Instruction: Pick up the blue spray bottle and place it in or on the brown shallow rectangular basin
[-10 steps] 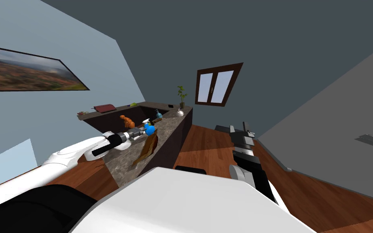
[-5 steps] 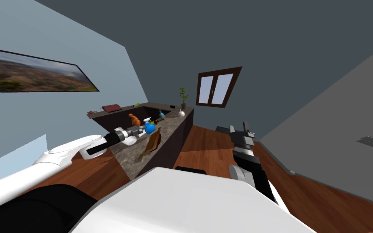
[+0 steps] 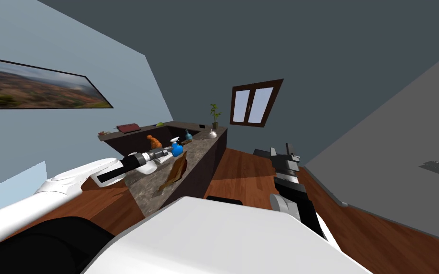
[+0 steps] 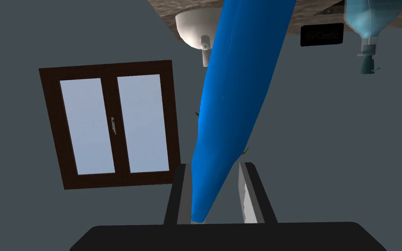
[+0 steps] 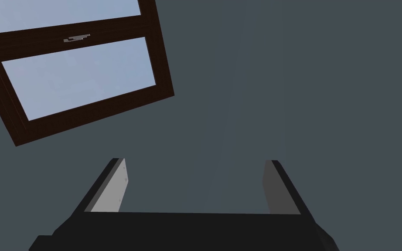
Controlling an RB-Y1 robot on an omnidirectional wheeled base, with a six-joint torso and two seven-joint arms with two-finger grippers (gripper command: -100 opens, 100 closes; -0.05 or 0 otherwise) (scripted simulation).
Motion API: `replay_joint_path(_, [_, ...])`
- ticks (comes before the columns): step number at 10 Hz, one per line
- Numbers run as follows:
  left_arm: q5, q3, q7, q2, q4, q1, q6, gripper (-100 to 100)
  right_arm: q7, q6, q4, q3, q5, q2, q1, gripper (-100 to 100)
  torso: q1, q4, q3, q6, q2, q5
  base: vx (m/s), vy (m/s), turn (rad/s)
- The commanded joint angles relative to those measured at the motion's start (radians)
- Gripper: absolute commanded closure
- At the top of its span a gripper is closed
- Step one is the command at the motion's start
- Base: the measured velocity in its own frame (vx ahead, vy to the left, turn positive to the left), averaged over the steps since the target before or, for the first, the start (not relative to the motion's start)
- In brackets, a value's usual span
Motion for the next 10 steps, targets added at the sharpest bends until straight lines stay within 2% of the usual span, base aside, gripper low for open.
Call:
replay_joint_path(1, [0.03, 0.013, 0.029, -0.006, -0.01, 0.012, -0.026, 100, 0.0, 0.0, 0.0, 0.0, 0.0, 0.0, 0.0, 0, 0.0, 0.0, 0.0, 0.0, 0.0, 0.0, 0.065, -0.023, -0.03])
replay_joint_path(2, [0.018, 0.004, 0.017, -0.001, -0.002, 0.001, -0.016, 100, 0.0, 0.0, 0.0, 0.0, 0.0, 0.0, 0.0, 0, 0.0, 0.0, 0.0, 0.0, 0.0, 0.0, 0.027, -0.011, -0.011])
replay_joint_path(3, [0.02, 0.005, 0.02, -0.001, -0.002, 0.0, -0.02, -100, 0.0, 0.0, 0.0, 0.0, 0.0, 0.0, 0.0, 0, 0.002, 0.0, 0.001, -0.001, 0.001, 0.001, 0.005, -0.003, -0.001])
replay_joint_path(7, [0.02, 0.005, 0.02, -0.001, -0.002, 0.0, -0.019, -100, 0.0, 0.0, 0.0, 0.0, 0.0, 0.0, 0.0, 0, 0.004, 0.001, 0.002, -0.001, 0.004, 0.002, 0.0, 0.0, 0.0])
replay_joint_path(8, [0.02, 0.005, 0.02, -0.001, -0.002, 0.0, -0.019, 0, 0.0, 0.0, 0.0, 0.0, 0.0, 0.0, 0.0, 0, 0.004, 0.001, 0.002, -0.001, 0.004, 0.002, 0.0, 0.0, 0.0])
replay_joint_path(9, [0.032, 0.028, 0.05, 0.04, -0.016, 0.011, -0.018, -100, 0.0, 0.0, 0.0, 0.0, 0.0, 0.0, 0.0, 0, 0.004, 0.001, 0.002, -0.001, 0.004, 0.002, 0.005, 0.0, 0.111])
replay_joint_path(10, [0.036, 0.035, 0.061, 0.053, -0.02, 0.014, -0.017, -100, 0.0, 0.0, 0.0, 0.0, 0.0, 0.0, 0.0, 0, 0.003, 0.001, 0.002, -0.001, 0.004, 0.001, 0.011, -0.001, 0.102])
